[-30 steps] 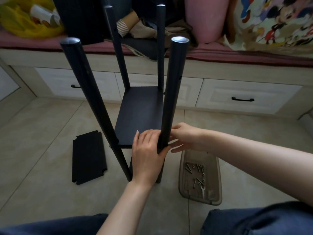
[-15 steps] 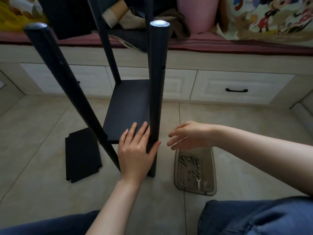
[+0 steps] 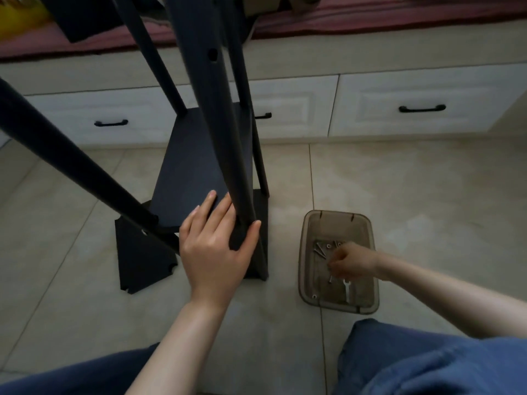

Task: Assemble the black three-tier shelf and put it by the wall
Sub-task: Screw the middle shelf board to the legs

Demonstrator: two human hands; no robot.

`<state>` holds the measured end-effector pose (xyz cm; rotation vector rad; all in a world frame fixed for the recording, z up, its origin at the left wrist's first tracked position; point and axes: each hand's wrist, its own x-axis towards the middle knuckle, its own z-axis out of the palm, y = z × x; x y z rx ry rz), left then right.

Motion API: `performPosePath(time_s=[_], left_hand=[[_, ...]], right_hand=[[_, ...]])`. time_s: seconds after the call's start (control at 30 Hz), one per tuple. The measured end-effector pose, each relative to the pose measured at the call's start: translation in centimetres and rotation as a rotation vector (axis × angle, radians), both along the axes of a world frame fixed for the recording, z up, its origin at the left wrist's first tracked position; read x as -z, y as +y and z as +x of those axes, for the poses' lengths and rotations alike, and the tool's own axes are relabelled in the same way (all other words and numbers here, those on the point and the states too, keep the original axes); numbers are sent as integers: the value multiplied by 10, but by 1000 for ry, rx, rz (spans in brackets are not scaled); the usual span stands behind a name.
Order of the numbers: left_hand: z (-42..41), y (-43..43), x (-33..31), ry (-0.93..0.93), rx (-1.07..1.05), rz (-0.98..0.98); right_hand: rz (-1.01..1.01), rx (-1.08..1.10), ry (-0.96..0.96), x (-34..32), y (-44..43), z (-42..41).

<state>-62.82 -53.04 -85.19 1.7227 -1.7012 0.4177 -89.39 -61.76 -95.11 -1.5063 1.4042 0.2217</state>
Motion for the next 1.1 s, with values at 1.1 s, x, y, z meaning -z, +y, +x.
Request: performPosePath(time_s=[1.1], left_hand=[[0, -6, 1, 20, 43, -25]], right_hand=[[-266, -488, 107, 94, 8, 23]])
